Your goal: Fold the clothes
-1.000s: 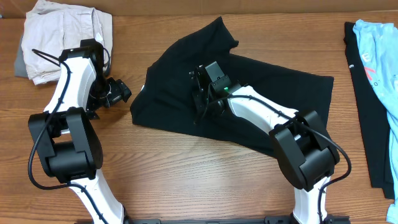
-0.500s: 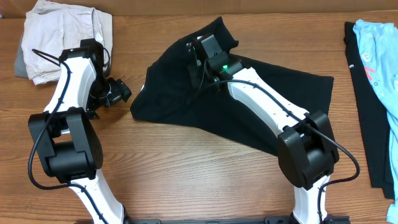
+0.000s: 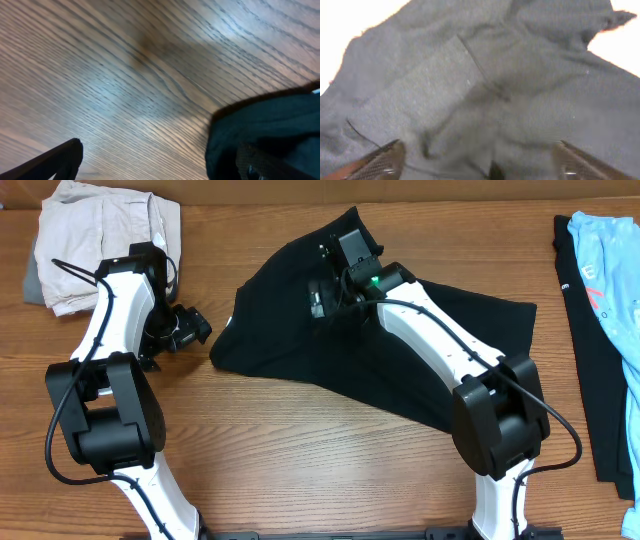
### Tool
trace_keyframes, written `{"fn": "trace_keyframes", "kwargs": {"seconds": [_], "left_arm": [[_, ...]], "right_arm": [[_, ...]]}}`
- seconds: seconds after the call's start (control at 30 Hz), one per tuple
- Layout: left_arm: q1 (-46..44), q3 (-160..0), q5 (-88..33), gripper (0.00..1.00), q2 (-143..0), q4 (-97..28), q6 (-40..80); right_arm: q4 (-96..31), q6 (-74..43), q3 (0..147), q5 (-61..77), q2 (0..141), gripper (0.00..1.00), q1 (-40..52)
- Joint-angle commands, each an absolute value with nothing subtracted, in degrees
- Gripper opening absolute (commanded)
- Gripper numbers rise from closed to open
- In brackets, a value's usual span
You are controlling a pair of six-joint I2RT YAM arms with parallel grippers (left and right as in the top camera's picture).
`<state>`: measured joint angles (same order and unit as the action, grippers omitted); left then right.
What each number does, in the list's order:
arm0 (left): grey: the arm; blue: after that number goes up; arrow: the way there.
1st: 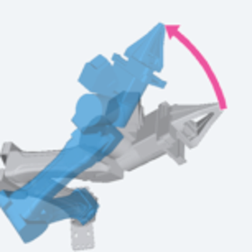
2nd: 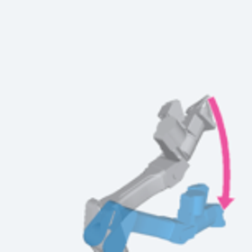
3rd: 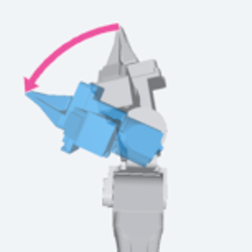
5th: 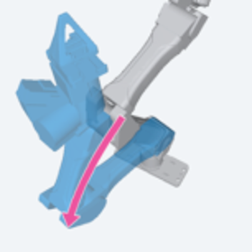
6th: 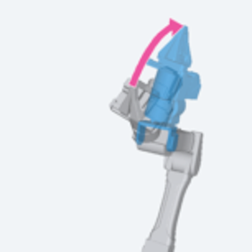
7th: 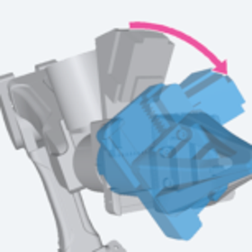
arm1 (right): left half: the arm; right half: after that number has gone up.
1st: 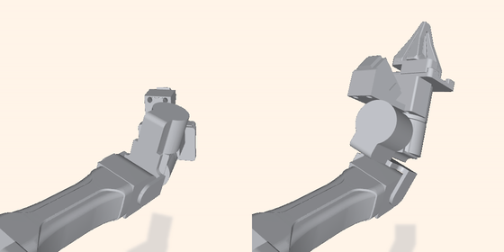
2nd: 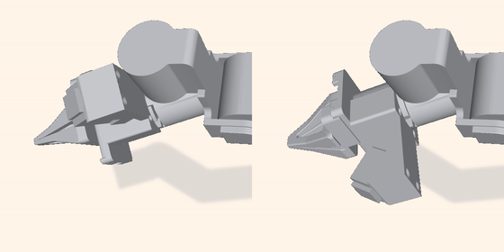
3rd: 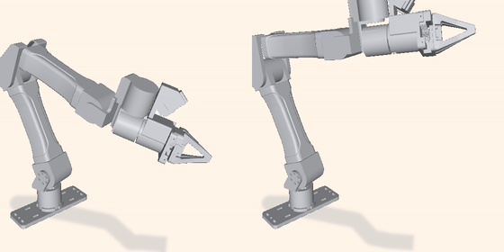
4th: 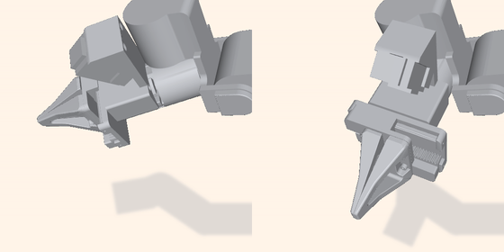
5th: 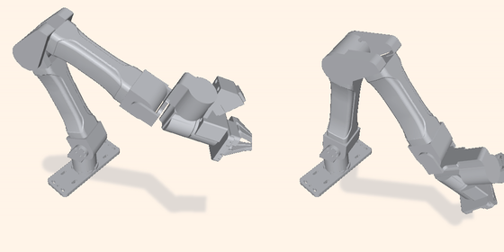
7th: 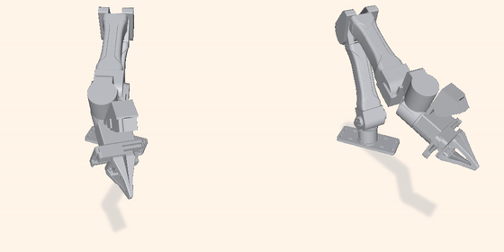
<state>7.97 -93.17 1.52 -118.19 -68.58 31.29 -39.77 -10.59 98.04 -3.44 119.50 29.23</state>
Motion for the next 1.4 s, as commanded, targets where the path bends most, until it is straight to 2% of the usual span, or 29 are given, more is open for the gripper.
{"fn": "trace_keyframes", "kwargs": {"seconds": [0.0,0.17,0.27,0.37,0.43,0.53,0.7,0.9,1.0,1.1,1.17,1.2,1.23,1.3,1.37], "left_arm": [[7.16,-94.41,-3.38,1.0,-118.17,-68.71,27.57],[3.68,-94.41,-3.68,0.99,-116.18,-68.75,24.36],[0.19,-94.41,-4.62,0.94,-114.56,-68.75,20.95],[-4.05,-94.41,-4.78,0.81,-114.08,-68.58,18.61],[-7.05,-94.35,-4.8,0.68,-114.52,-67.92,18.33],[-10.5,-94.35,-5.04,0.59,-115.61,-65.91,17.74],[-13.58,-94.35,-6.04,0.56,-117.73,-63.51,17.76],[-12.73,-94.35,-5.8,0.57,-120.77,-62.87,17.72],[-11.53,-94.35,-5.85,0.55,-123.59,-63.11,17.21],[-10.61,-94.35,-5.8,0.52,-125.4,-63.13,16.67],[-10.09,-94.35,-5.82,0.5,-126.06,-63.2,16.71],[-9.74,-94.35,-5.85,0.49,-126.3,-63.2,16.75],[-9.45,-94.35,-5.8,0.47,-126.32,-63.2,17.06],[-8.69,-94.35,-5.82,0.41,-126.32,-63.4,18.52],[-7.68,-94.35,-5.78,0.34,-126.32,-63.75,19.77]], "right_arm": [[-44.75,-15.59,99.96,-6.87,119.31,1.0,28.38],[-59.42,-24.03,105.82,-6.81,117.19,1.0,23.94],[-68.73,-25.82,108.6,-6.2,115.11,1.0,20.82],[-76.27,-25.78,109.06,-3.77,112.51,1.0,17.78],[-81.69,-25.15,109.06,-0.34,111.35,1.0,15.84],[-89.01,-24.84,108.68,-0.16,111.22,1.0,14.83],[-91.77,-24.45,104.05,-0.58,111.22,1.0,14.94],[-85.56,-25.69,95.81,-1.65,111.22,1.0,13.85],[-81.58,-26.17,90.35,-1.61,111.22,0.9,11.31],[-79.5,-26.22,86.46,-1.61,111.22,0.85,8.91],[-77.87,-26.22,83.83,-1.61,111.22,0.72,7.27],[-76.86,-26.22,82.52,-1.58,111.22,0.59,6.42],[-75.88,-26.22,81.23,-1.58,111.22,0.52,5.67],[-74.04,-26.2,78.63,-1.54,111.22,0.45,4.23],[-71.99,-26.15,75.53,-1.23,111.22,0.44,2.94]]}}
